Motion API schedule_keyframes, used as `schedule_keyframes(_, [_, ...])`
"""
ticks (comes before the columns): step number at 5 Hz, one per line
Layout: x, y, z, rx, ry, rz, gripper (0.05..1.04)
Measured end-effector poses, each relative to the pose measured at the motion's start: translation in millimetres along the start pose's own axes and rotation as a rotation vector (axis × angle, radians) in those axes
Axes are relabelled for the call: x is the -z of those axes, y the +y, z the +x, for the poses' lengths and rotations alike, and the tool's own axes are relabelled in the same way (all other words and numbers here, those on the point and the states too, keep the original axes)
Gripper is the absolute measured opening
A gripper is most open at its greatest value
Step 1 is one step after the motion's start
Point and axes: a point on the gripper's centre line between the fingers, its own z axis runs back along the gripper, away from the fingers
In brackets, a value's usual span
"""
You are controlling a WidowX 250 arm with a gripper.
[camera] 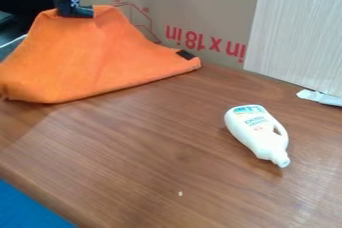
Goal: Fold the cloth from bottom right to top left
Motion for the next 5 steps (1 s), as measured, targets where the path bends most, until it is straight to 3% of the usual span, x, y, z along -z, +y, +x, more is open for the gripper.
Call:
schedule_keyframes(2, [1,4,0,-0.012,-0.006,0.022,0.777])
schedule_keyframes(3, [3,8,-8,-0.05,-0.001,0.016,0.995])
schedule_keyframes(4, [2,6,-12,-0.06,-0.024,-0.009,0.999])
schedule_keyframes(5, [-26,2,-34,-0.122,-0.07,-0.065,0.999])
